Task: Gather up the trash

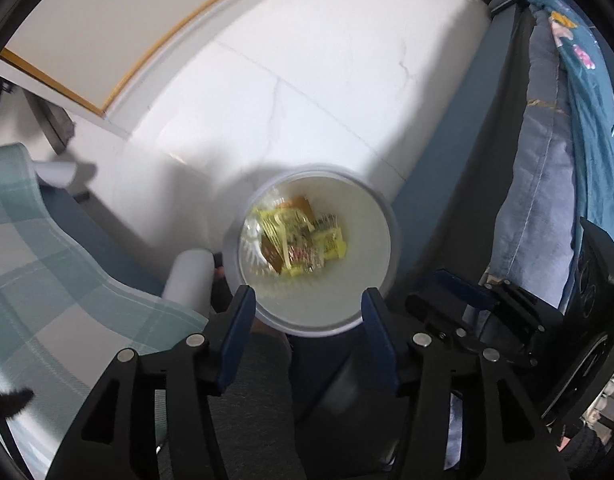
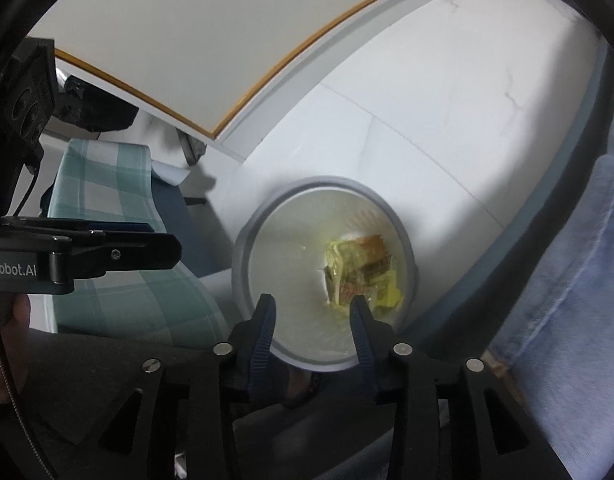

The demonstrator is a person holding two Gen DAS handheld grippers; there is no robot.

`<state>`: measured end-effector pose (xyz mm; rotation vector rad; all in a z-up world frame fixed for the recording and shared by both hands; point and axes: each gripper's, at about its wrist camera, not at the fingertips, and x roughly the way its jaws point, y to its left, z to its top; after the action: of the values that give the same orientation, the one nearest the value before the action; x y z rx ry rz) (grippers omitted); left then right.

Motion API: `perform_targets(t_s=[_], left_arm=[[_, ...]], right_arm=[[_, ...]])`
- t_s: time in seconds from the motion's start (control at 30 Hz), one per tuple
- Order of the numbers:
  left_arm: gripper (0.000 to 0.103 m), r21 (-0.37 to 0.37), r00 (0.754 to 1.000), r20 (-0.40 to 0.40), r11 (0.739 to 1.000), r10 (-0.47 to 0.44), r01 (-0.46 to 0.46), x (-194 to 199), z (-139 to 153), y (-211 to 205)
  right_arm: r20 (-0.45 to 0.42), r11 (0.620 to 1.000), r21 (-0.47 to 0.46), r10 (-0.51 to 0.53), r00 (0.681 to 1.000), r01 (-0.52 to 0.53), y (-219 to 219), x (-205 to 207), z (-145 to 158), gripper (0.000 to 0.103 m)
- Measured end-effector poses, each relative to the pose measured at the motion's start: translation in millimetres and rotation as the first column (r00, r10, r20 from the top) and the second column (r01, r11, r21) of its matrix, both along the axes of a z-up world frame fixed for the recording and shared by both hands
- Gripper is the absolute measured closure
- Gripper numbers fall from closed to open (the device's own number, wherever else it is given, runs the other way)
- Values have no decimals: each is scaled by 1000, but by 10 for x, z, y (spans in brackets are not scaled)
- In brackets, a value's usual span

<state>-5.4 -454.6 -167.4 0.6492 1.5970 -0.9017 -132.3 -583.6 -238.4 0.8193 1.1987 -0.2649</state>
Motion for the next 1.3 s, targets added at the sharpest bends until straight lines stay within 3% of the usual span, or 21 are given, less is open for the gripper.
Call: perform_targets(t_s=[0.17,0.43,0.53,0.8,0.97,1.3], left_arm=[[35,-72,992,124,997,19,-11,12,314,25],[27,-169,962,251,984,107,-65,47,771,219],[21,-214,952,269,973,146,-88,51,930,337],[18,-289,925,324,952,199,-103,-69,1198,528],[18,-298,921,336,950,199,-97,-169,1256,643],[17,-296,921,343,952,183,-79,-311,1246,772]], right_arm=[[38,999,-40,-17,999,19,-47,-58,199,51],[100,995,-98,-20,995,30,-40,-113,557,43],[122,993,-115,-13,992,27,-16,-130,688,37],[160,987,-162,24,987,2,80,-174,1010,24],[171,982,-188,32,985,1,102,-252,1174,17],[173,977,-213,62,983,-24,219,-332,1345,12]])
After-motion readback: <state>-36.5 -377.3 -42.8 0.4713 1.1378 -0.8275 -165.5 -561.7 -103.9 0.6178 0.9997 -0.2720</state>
